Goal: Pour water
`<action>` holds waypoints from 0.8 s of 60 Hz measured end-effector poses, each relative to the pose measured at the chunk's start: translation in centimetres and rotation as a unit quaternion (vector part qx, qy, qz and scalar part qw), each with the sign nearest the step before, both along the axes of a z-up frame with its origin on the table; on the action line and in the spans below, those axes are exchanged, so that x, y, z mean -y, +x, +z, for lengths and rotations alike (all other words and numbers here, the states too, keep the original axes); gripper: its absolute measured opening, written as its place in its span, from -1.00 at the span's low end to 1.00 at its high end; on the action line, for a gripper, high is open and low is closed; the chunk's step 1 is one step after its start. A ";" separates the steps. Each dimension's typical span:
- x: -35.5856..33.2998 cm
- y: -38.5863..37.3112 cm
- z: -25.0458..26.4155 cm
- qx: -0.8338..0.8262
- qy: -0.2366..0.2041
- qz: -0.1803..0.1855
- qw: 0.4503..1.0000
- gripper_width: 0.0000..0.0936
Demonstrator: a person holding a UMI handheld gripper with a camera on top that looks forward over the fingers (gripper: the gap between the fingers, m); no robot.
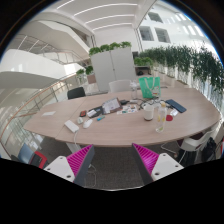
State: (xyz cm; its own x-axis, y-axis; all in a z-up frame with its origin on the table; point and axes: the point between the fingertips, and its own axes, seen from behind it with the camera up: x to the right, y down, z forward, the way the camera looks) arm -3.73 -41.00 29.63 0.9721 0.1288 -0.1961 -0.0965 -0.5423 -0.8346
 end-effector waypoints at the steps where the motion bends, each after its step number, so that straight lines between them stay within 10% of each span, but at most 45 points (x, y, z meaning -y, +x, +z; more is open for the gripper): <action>1: -0.1 0.1 0.0 0.002 0.001 0.000 1.000 0.77; 24: -6.2 6.0 -3.1 0.055 0.073 -0.041 0.995 0.76; 48: -28.3 24.8 -15.6 0.115 0.176 -0.112 0.971 0.76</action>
